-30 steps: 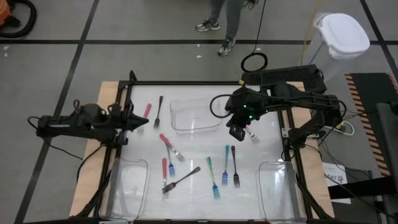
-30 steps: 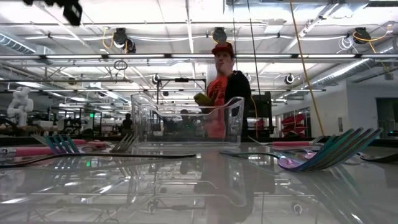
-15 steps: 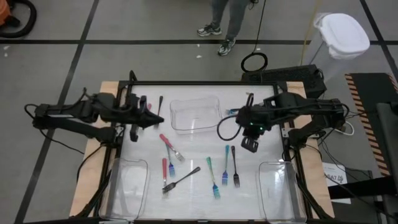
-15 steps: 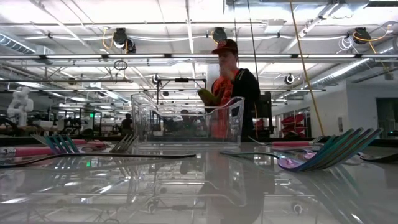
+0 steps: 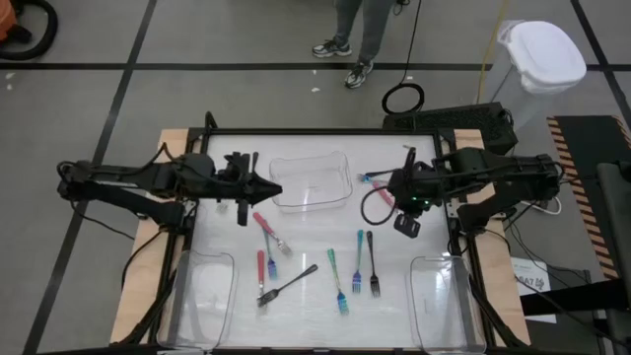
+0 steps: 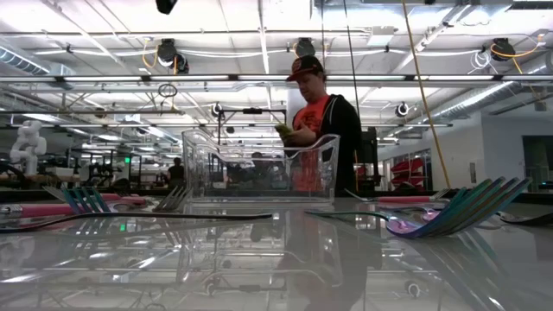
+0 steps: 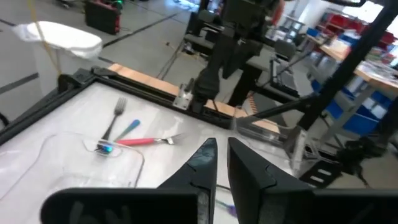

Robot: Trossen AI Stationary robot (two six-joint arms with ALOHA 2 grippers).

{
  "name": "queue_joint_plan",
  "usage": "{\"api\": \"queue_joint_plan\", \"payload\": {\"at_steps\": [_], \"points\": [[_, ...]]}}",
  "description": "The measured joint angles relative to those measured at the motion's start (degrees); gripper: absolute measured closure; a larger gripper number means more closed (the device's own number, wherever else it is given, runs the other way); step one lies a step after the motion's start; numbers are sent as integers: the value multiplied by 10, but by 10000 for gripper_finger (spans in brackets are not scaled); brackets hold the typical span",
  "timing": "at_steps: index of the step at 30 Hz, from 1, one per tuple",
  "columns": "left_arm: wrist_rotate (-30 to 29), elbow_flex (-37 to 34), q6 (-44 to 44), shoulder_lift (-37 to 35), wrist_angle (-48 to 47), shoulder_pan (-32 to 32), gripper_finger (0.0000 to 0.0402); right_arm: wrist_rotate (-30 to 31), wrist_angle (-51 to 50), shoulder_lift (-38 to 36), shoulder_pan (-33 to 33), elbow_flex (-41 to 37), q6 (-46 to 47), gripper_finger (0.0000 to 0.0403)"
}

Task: Sort silverware by color (type)
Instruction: Prepare the middle transparent bin

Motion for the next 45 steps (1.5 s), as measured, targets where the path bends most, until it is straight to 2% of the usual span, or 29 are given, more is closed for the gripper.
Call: {"api": "queue_joint_plan", "payload": {"at_steps": [4,9,13,20,24,28,40,45], "points": [[-33,0,-16,11,1,-12,359,12,63,-61,0,-103,12,399],[-70,0,-107,22,3,-30,358,1,131,-122,0,-211,94,399],[-85,0,-146,31,4,-50,358,-18,169,-142,1,-264,147,399],[-122,0,-203,42,19,-75,359,-21,191,-146,1,-323,152,399],[-154,0,-198,42,15,-83,359,-62,188,-146,-1,-338,207,399],[-191,0,-191,42,13,-86,359,-61,193,-146,-1,-338,223,399],[-197,0,-193,42,-57,-85,359,-62,193,-145,-26,-338,299,398],[-197,0,-195,42,-86,-85,359,-61,223,-145,-36,-338,330,398]]}}
